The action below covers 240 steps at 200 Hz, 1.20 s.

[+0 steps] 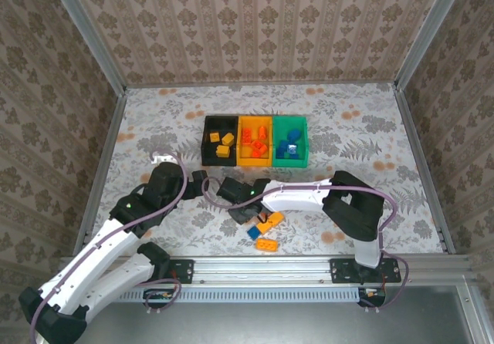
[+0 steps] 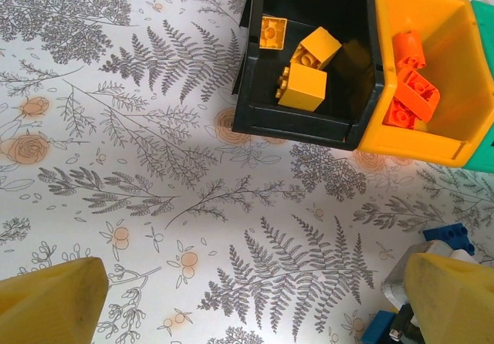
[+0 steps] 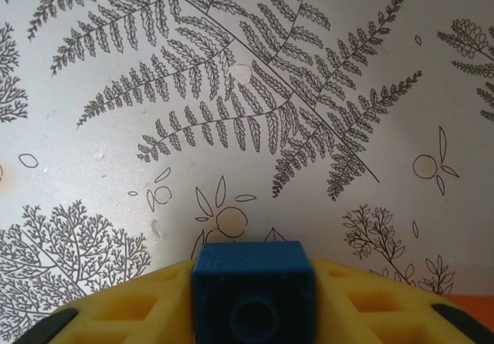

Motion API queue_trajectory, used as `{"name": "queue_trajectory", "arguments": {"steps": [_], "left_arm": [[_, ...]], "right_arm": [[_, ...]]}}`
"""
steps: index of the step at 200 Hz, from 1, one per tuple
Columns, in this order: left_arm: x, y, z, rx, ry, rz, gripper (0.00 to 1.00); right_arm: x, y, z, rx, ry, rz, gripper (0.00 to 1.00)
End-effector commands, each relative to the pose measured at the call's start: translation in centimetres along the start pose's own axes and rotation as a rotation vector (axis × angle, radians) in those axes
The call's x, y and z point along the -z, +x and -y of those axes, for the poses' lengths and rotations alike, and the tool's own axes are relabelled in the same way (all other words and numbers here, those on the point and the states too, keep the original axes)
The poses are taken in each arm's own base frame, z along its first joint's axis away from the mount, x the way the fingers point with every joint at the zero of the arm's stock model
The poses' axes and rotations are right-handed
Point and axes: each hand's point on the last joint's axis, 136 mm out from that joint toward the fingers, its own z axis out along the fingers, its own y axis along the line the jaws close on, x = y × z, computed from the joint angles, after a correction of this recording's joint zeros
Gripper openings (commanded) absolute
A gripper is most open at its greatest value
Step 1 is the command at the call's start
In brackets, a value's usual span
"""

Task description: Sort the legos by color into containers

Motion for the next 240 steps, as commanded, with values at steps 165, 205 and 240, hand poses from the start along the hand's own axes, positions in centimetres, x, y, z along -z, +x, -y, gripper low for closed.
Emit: {"name": "queue_trajectory", "arguments": {"steps": [165, 205, 240], "left_arm": [[-5.9, 2.5, 10.8, -0.155, 0.261, -0.173, 1.0], [-7.3, 4.9, 12.5, -0.227, 0.3, -0.279, 1.0], [-8.2, 6.3, 14.4, -0.297, 0.34, -0.337, 1.0]], "right_arm": [[8.4, -5.0, 26.4, -0.726, 0.265, 0.266, 0.33], [6.7, -6.3, 28.2, -0.774, 0.262, 0.256, 0.58], [8.9, -7.6, 27.4, -0.784, 0.208, 0.317, 0.74]]}}
